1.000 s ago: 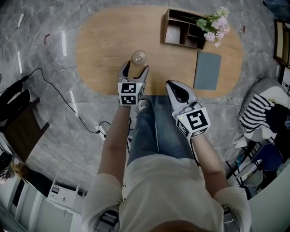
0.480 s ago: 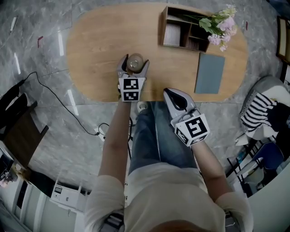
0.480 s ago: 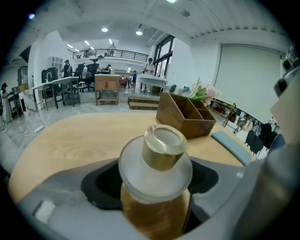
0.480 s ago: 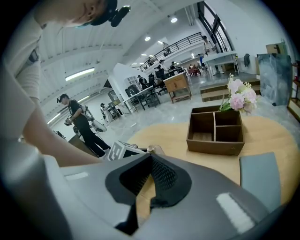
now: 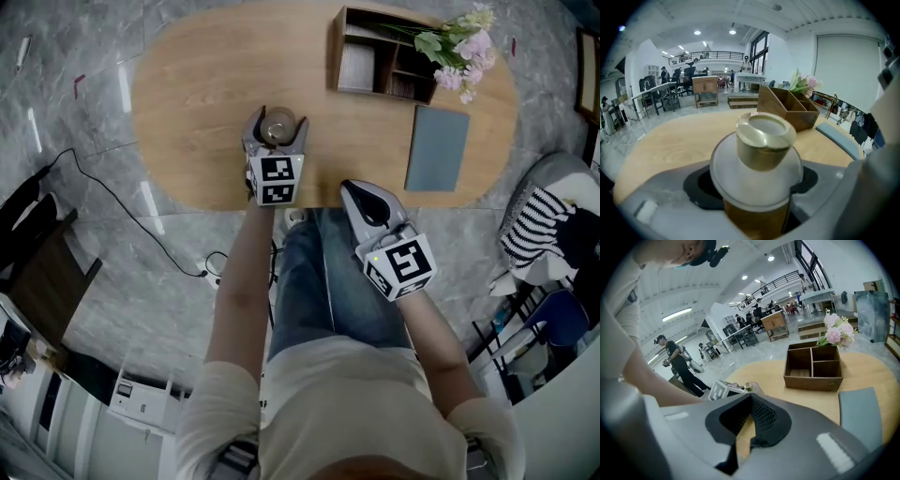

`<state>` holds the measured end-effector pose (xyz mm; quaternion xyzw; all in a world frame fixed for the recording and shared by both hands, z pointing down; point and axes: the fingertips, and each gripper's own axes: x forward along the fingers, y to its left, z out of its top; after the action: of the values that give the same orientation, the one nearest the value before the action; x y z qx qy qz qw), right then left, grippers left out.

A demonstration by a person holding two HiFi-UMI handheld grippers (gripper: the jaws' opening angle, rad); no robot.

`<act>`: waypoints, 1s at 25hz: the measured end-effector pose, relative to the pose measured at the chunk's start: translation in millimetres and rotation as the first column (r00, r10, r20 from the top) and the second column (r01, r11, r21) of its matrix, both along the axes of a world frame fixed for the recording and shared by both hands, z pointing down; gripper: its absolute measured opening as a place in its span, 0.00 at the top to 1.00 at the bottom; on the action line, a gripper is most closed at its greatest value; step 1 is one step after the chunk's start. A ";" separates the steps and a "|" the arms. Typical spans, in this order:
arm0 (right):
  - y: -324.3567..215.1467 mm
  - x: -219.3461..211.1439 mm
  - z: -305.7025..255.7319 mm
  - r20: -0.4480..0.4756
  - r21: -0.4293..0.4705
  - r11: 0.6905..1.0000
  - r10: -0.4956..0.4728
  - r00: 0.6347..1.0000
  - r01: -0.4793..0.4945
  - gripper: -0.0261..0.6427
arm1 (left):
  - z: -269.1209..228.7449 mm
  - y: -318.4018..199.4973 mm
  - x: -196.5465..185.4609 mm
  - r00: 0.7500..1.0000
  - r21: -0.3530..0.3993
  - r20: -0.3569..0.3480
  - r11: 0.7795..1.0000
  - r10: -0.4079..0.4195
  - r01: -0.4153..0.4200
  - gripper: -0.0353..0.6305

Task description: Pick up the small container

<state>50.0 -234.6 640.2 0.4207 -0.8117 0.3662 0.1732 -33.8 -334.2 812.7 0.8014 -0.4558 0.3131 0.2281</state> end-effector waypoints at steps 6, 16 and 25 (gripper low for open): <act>4.5 -3.8 -7.5 0.004 0.009 1.000 0.002 1.000 -0.002 0.96 | 3.2 4.6 -1.1 1.000 -0.037 0.000 0.999 0.016 -0.016 0.41; 13.0 -6.9 -38.7 0.004 0.065 0.997 0.038 0.999 -0.039 0.96 | -28.5 32.8 -1.5 0.998 -0.070 -0.061 0.998 -0.001 -0.003 0.41; 40.3 -16.0 -83.1 0.003 0.139 0.987 0.075 0.997 -0.075 0.96 | -85.5 72.2 -6.9 0.994 -0.045 -0.112 0.999 -0.018 0.013 0.41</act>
<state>34.0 -194.3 557.1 0.4624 -0.8186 0.3148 0.1304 -40.7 -262.0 727.2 0.8088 -0.4416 0.2756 0.2736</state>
